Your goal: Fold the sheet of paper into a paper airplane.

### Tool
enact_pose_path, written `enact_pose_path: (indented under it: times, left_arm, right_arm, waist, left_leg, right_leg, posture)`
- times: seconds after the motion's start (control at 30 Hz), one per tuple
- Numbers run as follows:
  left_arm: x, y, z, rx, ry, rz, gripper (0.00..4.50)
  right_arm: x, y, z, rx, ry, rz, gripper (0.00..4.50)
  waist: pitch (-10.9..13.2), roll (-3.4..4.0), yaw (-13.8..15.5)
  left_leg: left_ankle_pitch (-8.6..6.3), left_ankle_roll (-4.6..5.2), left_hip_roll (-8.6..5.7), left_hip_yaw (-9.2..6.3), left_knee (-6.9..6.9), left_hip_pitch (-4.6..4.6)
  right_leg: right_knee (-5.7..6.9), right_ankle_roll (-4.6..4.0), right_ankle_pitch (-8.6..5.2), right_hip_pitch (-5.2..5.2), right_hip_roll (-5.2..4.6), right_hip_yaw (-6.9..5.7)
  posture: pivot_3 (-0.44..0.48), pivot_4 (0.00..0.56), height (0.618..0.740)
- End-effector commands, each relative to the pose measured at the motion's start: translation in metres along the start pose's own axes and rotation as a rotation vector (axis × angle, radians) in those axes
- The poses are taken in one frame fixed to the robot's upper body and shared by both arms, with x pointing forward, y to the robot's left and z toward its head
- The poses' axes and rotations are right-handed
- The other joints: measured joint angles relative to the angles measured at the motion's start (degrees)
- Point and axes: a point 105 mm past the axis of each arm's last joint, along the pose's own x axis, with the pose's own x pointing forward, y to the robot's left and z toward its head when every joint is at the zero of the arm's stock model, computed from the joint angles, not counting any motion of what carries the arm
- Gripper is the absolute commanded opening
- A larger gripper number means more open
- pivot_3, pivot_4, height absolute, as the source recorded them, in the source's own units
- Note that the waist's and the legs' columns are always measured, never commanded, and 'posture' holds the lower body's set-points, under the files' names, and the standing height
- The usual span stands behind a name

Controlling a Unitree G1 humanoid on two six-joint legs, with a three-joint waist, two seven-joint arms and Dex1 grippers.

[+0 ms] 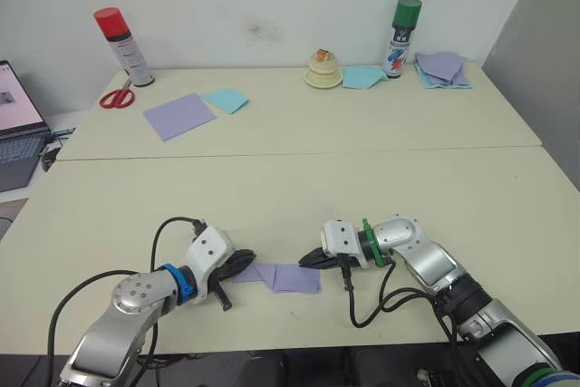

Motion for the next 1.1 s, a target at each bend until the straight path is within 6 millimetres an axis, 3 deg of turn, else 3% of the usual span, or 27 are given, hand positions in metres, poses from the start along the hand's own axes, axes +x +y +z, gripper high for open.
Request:
enact_pose_path:
  times: [0.03,0.1,0.2,0.4,0.5,0.57,0.63,0.8,1.1]
  left_arm:
    - [-0.015,0.022,0.022,-0.006,-0.086,0.106,0.3]
    - [-0.024,0.025,0.038,0.002,-0.142,0.117,0.3]
    - [-0.038,0.018,0.05,0.001,-0.165,0.079,0.87]
    - [-0.065,-0.015,0.047,0.03,-0.119,-0.01,2.81]
    - [-0.076,-0.026,0.045,0.075,-0.109,0.029,3.7]
    - [-0.081,-0.036,0.046,0.102,-0.109,0.028,4.3]
    - [-0.084,-0.045,0.048,0.122,-0.122,0.018,4.3]
    - [-0.09,-0.059,0.053,0.15,-0.153,0.014,4.3]
    - [-0.094,-0.072,0.048,0.075,-0.122,-0.01,4.3]
  right_arm:
    - [-0.015,-0.008,0.025,0.04,-0.117,-0.025,0.24]
    - [-0.027,-0.012,0.038,0.062,-0.162,-0.028,0.68]
    - [-0.049,-0.018,0.051,0.069,-0.191,-0.035,1.68]
    - [-0.084,-0.021,0.057,-0.024,-0.153,-0.09,3.92]
    - [-0.097,-0.003,0.051,-0.077,-0.11,-0.044,3.93]
    - [-0.1,0.013,0.042,-0.079,-0.078,-0.016,3.47]
    - [-0.099,0.024,0.035,-0.082,-0.053,-0.003,2.91]
    - [-0.079,0.039,0.028,-0.139,-0.047,0.031,2.91]
    - [-0.033,0.018,0.027,-0.157,-0.093,-0.029,2.91]
  waist:
    - [0.2,-0.16,0.0]
    - [0.4,-0.28,0.0]
    - [0.4,-0.31,-0.1]
    - [0.4,-0.32,-0.5]
    - [0.4,-0.32,-0.5]
    - [0.4,-0.34,-0.1]
    - [0.5,-0.39,0.2]
    - [0.5,-0.43,0.5]
    - [0.6,-0.63,0.6]
  left_leg:
    - [0.02,-0.03,0.0,-0.01,0.0,-0.12]
    - [0.05,-0.08,-0.02,0.0,0.0,-0.32]
    - [0.06,-0.11,-0.07,0.01,0.03,-0.74]
    - [0.02,-0.13,-0.03,-0.02,-0.03,-1.03]
    - [0.0,-0.11,-0.02,-0.03,-0.06,-1.15]
    - [-0.03,-0.09,-0.07,0.04,-0.06,-1.17]
    - [-0.05,-0.05,-0.07,0.07,-0.05,-1.19]
    - [-0.09,0.02,0.05,0.48,-0.03,-1.07]
    - [-0.01,0.03,0.09,0.71,0.19,-1.01]
  right_leg:
    - [0.03,0.0,0.0,-0.14,0.0,0.0]
    - [0.06,0.0,0.02,-0.36,0.0,0.02]
    - [0.04,-0.24,0.2,-0.74,-0.02,-0.01]
    - [-0.24,-0.24,0.21,-0.86,-0.03,-0.04]
    - [-0.52,-0.25,0.21,-0.84,-0.03,-0.08]
    - [-0.71,-0.23,0.21,-0.76,-0.07,-0.06]
    - [-0.72,-0.22,0.21,-0.75,-0.09,-0.06]
    - [-0.65,-0.21,0.22,-0.75,-0.04,-0.06]
    - [-0.57,0.03,0.39,-0.69,0.05,-0.05]
  posture:
    - [0.0,0.15,0.74]
    - [0.0,0.15,0.74]
    - [0.0,0.15,0.74]
    - [0.0,0.15,0.74]
    - [0.0,0.15,0.74]
    - [0.0,0.15,0.74]
    - [0.0,0.15,0.74]
    - [0.0,0.15,0.74]
    - [0.0,0.15,0.74]
